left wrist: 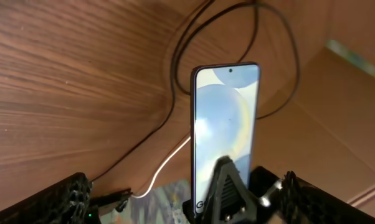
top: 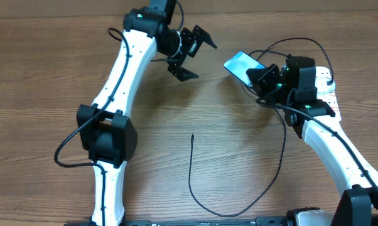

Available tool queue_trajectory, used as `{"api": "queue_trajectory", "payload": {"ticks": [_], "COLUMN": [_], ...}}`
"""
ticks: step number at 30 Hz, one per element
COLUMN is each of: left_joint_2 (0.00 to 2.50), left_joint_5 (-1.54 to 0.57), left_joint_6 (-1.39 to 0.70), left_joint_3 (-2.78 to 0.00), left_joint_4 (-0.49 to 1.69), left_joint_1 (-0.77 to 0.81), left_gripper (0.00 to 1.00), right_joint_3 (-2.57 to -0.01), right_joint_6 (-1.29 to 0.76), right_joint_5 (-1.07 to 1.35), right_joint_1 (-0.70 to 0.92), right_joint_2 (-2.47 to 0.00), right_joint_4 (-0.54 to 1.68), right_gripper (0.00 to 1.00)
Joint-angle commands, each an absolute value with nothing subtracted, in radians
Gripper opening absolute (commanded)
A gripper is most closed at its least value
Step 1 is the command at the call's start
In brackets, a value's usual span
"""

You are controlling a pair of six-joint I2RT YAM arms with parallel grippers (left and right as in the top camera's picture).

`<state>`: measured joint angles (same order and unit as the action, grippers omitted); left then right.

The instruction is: Plug charger to phone and switch on socket

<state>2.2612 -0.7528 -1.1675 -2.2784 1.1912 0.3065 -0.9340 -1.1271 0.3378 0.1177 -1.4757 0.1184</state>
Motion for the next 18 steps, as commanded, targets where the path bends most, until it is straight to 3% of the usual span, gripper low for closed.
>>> {"api": "queue_trajectory", "payload": {"ticks": [1,12,18], "left_joint_2": [2.198,2.197,2.197], "left_joint_5": [-0.776,-0.747,-0.672], "left_joint_6": [-1.127,-1.163,-1.176], "left_joint_3": [-2.307,-2.307,-2.307], "left_joint_4": [1.161,1.003,0.939], "left_joint_1": [0.306,0.309,0.322], "left_gripper": [1.00,1.00,1.00], "right_joint_3": [-0.960,-0.960,-0.961], "right_joint_6": [-1.436,-1.856,-1.890], "right_joint_5": [0.390,0.499,0.455], "right_joint_1": [0.118,0.145,0.193], "right_joint_2": [-1.470,-1.470,-1.470], "right_joint_4": [0.041,-0.136,-0.226], "right_gripper": [0.04,0.04,0.04]}}
